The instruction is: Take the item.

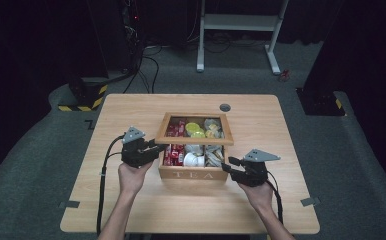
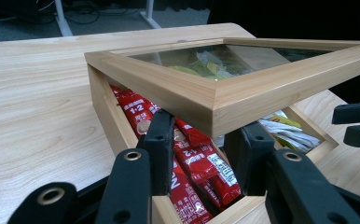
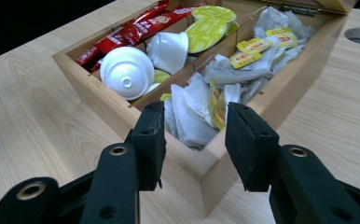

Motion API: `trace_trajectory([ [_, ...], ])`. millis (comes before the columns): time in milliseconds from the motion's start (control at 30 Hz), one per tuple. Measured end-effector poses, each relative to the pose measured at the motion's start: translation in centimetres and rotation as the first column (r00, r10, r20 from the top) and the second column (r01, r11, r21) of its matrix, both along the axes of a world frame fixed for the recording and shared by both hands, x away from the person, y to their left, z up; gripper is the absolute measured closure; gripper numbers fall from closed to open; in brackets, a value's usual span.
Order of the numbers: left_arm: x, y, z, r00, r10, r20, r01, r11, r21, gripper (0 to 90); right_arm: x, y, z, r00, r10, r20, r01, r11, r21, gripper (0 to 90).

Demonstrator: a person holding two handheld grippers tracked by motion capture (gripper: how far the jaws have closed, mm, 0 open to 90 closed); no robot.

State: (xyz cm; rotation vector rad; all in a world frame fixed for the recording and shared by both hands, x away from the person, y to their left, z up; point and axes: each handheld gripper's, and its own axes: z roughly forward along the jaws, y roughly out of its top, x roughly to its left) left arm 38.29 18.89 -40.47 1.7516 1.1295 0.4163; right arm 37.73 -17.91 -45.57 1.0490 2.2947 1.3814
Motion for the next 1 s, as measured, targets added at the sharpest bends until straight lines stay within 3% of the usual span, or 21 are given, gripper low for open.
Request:
trace_trajectory([
  [1000, 0.7, -0.1, 0.9, 1.0000, 0.008, 0.001, -0.008, 1.0000, -0.004, 63.2, 1.2, 4.9, 0.2, 0.9965, 0.083, 0.002, -0.083, 0.9964, -0.016, 55.1],
])
